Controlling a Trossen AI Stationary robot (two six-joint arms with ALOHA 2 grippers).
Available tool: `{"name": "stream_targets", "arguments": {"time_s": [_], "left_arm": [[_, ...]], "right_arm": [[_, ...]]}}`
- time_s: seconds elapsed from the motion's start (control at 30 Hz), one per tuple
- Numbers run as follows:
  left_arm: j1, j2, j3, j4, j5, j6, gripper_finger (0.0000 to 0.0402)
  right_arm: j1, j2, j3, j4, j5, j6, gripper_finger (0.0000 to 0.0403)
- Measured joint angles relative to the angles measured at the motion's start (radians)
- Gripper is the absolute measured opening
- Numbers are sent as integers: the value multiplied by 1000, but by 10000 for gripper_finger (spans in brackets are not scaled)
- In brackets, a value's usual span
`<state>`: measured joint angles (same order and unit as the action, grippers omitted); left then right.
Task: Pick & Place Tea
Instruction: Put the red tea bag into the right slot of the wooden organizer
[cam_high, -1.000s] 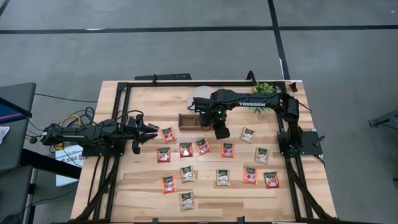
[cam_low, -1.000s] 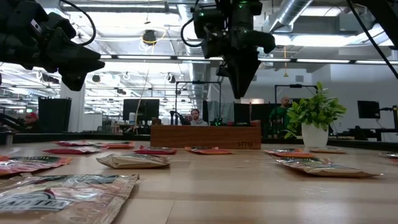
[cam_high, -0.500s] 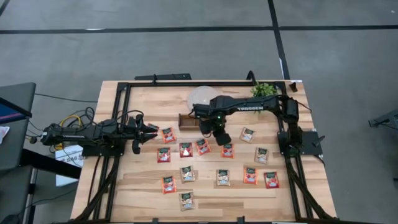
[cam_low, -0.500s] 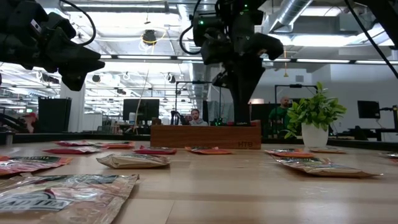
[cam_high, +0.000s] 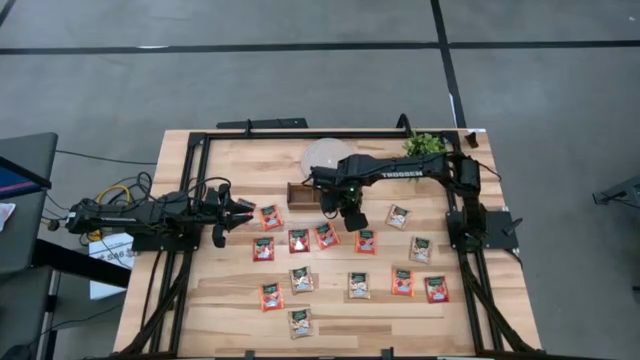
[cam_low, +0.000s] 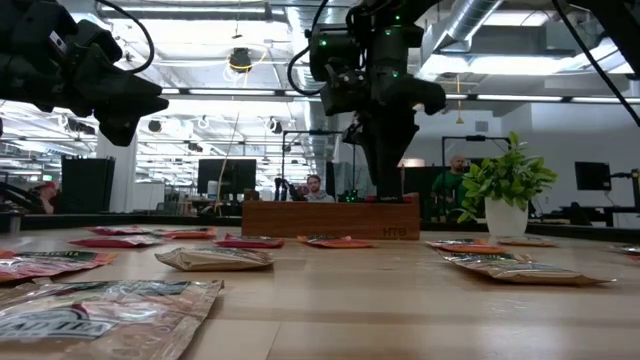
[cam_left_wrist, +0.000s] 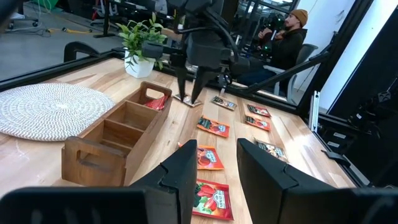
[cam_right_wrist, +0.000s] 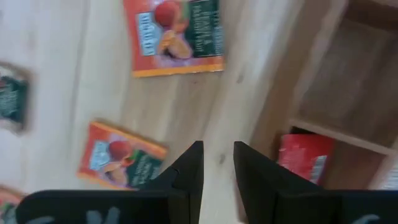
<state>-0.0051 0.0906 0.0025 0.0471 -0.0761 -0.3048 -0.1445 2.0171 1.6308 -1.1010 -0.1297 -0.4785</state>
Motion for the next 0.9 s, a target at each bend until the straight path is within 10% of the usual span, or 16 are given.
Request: {"name": "stream_targets", "arguments": {"time_s": [0.9], "left_arm": [[0,0,0,0,0,0,105]], "right_arm": [[11,0,-47,46,36,0,81]]}}
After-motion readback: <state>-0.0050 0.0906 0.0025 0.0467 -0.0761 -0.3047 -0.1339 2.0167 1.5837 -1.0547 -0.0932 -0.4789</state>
